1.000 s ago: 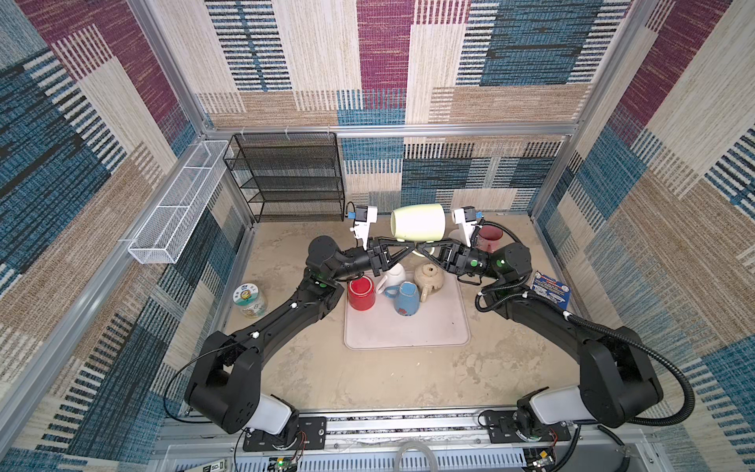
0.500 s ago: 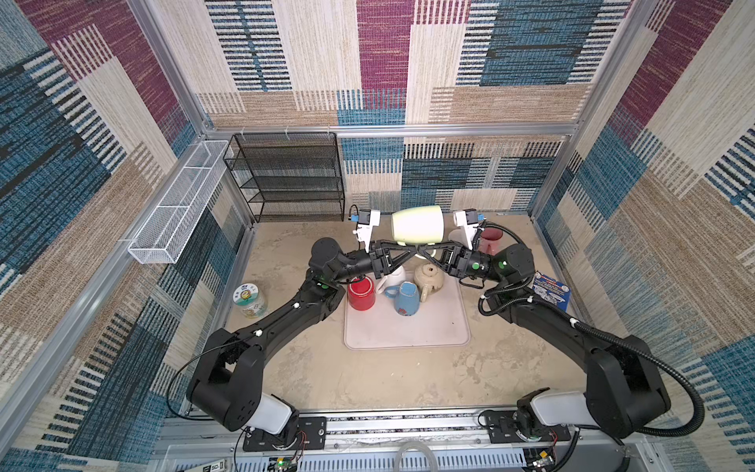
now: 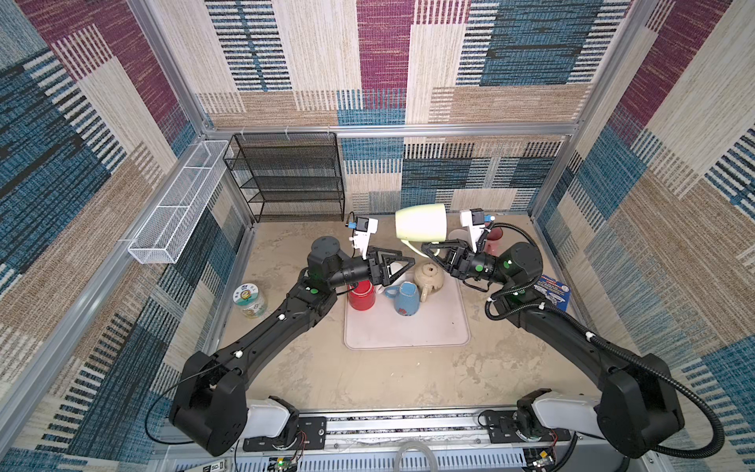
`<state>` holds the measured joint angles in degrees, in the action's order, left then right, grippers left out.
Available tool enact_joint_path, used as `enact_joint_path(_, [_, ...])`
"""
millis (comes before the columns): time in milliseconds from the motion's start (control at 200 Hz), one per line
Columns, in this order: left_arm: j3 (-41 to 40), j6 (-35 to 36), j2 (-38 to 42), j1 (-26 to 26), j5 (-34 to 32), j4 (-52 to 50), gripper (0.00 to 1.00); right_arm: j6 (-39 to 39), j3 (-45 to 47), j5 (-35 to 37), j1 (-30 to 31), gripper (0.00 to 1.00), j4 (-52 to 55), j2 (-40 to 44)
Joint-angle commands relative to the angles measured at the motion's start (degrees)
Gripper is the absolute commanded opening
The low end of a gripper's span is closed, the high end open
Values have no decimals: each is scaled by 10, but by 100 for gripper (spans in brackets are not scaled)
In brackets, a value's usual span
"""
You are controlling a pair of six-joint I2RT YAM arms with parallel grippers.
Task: Turn the mug right side up
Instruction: Place the mug at the top-center of the table.
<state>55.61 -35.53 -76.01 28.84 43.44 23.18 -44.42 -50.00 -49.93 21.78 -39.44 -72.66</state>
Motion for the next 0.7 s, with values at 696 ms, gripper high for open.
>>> enact_joint_path(696, [36,210,197,-1,-413,-586,100,294,-208,296,0,0,510,-84])
